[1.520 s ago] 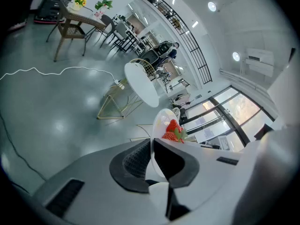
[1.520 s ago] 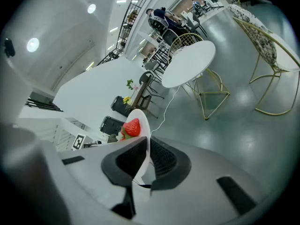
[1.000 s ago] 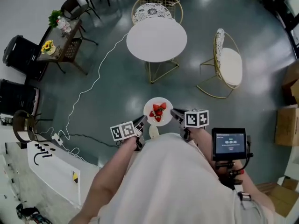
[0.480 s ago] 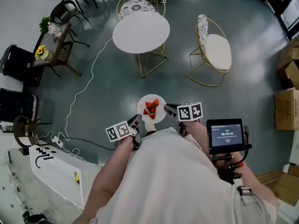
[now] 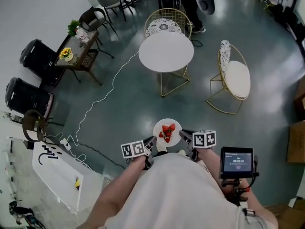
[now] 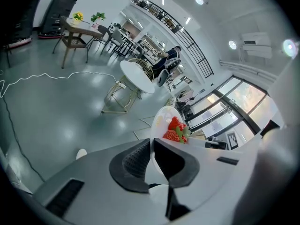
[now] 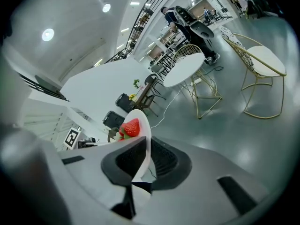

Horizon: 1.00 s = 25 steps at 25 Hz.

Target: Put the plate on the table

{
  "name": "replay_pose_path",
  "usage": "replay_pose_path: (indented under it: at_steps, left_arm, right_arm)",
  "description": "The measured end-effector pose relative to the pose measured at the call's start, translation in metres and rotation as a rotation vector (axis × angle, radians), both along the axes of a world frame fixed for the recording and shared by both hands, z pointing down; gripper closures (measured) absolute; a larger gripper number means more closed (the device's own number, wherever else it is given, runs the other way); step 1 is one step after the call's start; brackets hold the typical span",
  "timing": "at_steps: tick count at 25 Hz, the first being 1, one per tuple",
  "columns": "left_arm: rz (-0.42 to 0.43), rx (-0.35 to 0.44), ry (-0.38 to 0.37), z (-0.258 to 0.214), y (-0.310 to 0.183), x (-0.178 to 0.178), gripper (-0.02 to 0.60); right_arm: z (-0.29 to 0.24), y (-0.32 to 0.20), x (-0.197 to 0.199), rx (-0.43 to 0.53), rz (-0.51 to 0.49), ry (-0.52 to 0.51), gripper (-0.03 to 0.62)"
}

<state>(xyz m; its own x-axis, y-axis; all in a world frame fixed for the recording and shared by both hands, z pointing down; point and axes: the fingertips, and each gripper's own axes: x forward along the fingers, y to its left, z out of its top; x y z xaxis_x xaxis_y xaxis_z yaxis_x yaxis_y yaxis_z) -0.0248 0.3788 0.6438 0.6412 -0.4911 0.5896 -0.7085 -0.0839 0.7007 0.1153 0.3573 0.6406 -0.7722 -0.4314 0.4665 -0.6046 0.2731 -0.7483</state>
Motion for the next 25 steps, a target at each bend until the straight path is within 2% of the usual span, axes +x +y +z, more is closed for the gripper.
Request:
replay_pose_path:
  at_steps: [9, 17, 25]
  left_arm:
    - [-0.009, 0.014, -0.050, -0.003, 0.002, -0.008, 0.554]
    - [-0.010, 0.020, -0.055, -0.006, -0.002, -0.017, 0.554]
    - [0.018, 0.007, -0.051, 0.005, -0.020, -0.036, 0.554]
  right_arm:
    - [-0.001, 0.002, -0.007, 0.009, -0.012, -0.002, 0.563]
    - [-0.005, -0.002, -0.017, 0.016, -0.037, 0.006, 0.563]
    - [0.004, -0.018, -0.035, -0.002, -0.020, 0.033, 0.563]
